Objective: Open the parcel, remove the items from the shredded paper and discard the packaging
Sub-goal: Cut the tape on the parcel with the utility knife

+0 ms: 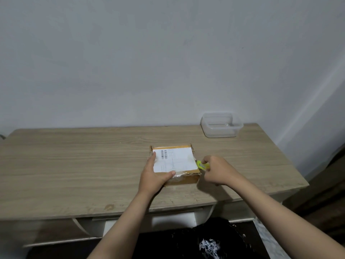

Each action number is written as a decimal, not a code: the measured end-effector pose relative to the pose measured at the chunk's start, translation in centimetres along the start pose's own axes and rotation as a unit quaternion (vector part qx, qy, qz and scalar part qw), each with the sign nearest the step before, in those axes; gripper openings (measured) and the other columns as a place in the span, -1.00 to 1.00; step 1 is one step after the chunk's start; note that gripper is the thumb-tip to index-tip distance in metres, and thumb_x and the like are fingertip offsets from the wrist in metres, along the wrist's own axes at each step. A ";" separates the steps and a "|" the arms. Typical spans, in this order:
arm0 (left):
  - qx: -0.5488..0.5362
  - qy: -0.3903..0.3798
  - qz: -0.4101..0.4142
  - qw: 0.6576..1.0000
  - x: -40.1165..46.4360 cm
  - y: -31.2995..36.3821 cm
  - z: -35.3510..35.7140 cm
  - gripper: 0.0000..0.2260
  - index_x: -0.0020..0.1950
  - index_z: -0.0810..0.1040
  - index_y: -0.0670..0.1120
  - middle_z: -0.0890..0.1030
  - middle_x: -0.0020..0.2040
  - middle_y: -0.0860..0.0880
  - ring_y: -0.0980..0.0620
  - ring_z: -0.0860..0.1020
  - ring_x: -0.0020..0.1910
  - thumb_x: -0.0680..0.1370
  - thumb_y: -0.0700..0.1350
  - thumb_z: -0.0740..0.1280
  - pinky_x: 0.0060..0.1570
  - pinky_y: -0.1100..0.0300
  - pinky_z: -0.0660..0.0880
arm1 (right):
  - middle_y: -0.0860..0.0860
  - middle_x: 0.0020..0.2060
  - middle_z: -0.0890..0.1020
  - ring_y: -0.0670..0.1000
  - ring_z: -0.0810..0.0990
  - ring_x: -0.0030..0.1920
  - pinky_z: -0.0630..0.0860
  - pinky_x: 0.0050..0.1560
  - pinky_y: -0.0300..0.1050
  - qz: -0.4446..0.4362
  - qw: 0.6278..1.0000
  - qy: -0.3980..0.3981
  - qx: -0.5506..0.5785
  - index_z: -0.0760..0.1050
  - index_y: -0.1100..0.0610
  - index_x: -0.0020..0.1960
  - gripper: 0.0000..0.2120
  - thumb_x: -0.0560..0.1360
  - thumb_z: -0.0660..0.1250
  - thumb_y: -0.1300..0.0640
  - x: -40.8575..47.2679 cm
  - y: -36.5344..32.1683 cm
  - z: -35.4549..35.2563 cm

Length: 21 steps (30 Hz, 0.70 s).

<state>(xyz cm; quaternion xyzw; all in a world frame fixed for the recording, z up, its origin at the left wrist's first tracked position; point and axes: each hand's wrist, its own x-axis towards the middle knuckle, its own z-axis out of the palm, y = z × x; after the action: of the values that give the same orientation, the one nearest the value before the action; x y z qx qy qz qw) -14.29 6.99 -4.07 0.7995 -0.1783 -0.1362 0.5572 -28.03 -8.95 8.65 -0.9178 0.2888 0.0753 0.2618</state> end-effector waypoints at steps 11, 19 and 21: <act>0.014 -0.010 -0.009 1.000 -0.3 0.5 -0.4 -0.08 0.49 0.23 0.00 0.39 0.40 0.01 0.12 0.37 0.32 0.22 0.02 0.61 0.27 0.27 0.28 | 0.08 -0.35 0.55 0.00 0.48 -0.59 0.35 -0.63 -0.27 0.034 0.998 0.012 0.044 0.47 0.07 0.19 -0.62 0.39 0.19 0.27 -0.6 1.8 -1.0; 0.032 -0.020 -0.044 0.998 -0.8 1.0 -1.0 -0.38 0.37 0.35 -0.09 0.45 0.28 -0.06 0.00 0.45 0.23 0.39 0.04 0.49 0.21 0.21 0.35 | -0.03 -0.33 0.56 -0.16 0.46 -0.64 0.32 -0.62 -0.36 0.022 0.977 0.116 0.178 0.52 -0.03 0.19 -0.67 0.48 0.24 0.23 -1.1 4.0 1.1; 0.072 -0.002 -0.030 0.997 -0.1 1.4 -2.0 -0.49 0.29 0.43 -0.09 0.42 0.19 -0.05 -0.05 0.41 0.26 0.41 0.01 0.47 0.26 0.18 0.31 | 0.00 -0.28 0.58 -0.18 0.46 -0.62 0.31 -0.62 -0.40 0.026 0.969 0.127 0.209 0.52 -0.05 0.19 -0.68 0.51 0.23 0.22 -1.2 4.3 1.5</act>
<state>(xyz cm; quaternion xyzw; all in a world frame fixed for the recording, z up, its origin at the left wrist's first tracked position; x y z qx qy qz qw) -13.75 8.27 -2.09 0.8424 -0.1646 -0.1415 0.4932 -31.46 -10.55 5.88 -0.8371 0.3525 -0.0976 0.4068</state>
